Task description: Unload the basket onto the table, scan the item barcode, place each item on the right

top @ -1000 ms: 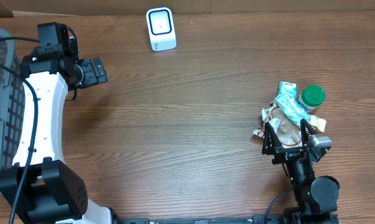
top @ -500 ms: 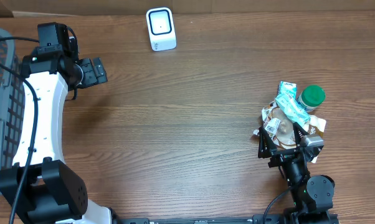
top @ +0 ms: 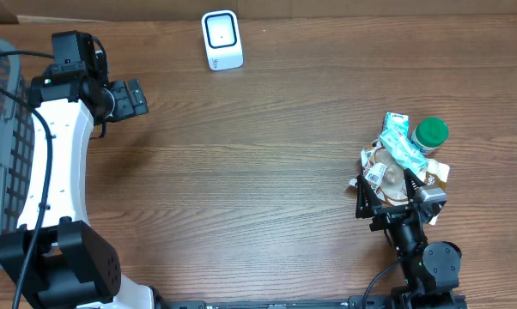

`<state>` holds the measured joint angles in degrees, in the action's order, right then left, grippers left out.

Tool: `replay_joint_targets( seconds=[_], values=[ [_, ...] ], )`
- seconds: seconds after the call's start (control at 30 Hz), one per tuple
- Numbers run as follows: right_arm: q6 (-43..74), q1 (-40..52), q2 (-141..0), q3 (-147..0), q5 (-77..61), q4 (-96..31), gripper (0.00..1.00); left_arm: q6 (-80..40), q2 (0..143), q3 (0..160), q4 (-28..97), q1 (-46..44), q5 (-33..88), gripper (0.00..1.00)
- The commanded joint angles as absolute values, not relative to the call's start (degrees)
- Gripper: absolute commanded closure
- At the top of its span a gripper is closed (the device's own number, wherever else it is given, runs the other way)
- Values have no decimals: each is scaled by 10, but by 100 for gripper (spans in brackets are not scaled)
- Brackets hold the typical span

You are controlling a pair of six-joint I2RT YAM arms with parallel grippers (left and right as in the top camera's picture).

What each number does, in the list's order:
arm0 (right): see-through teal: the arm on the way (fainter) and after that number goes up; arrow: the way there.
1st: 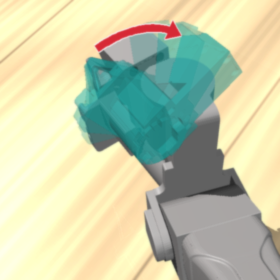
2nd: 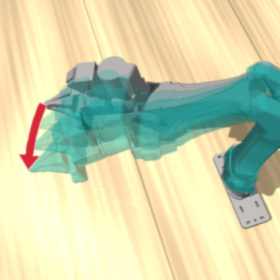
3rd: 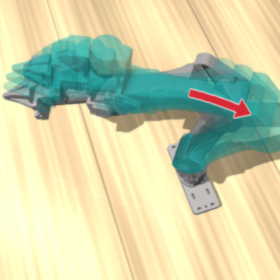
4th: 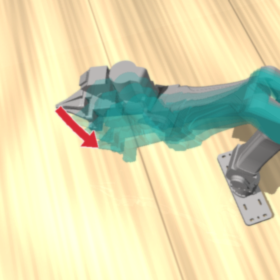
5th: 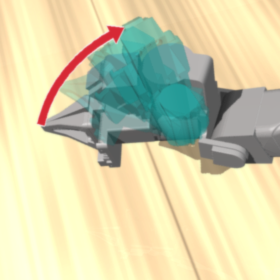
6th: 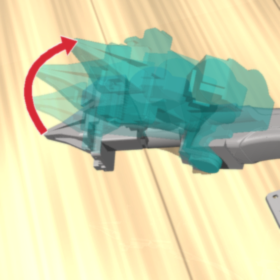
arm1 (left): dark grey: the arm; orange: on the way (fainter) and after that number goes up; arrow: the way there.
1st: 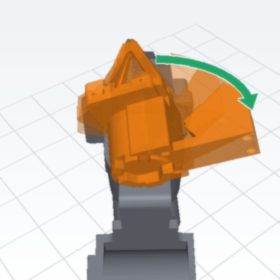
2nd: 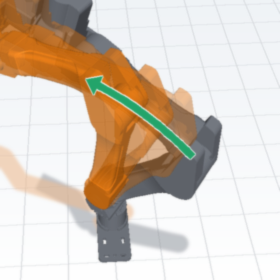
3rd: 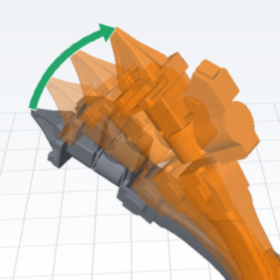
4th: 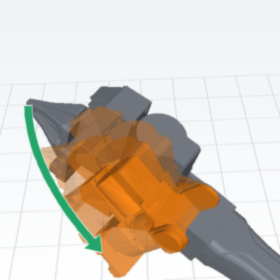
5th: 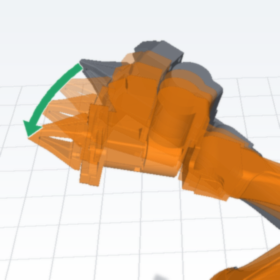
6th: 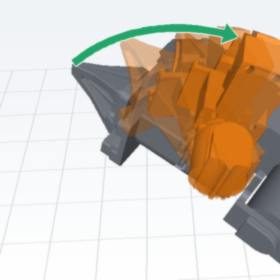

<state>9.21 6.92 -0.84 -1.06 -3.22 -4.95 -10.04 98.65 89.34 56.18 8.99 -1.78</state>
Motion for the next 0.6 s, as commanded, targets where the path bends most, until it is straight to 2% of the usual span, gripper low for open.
replay_joint_targets(
  seconds=[0.0, 0.57],
  values=[
    [91, 74, -2, -5, -37, -45, 0, -88, 987, 901, 563, 90, -19, 0],
    [91, 74, -2, -5, -37, -45, 0, -88, 975, 901, 563, 90, -19, 0]
  ],
)
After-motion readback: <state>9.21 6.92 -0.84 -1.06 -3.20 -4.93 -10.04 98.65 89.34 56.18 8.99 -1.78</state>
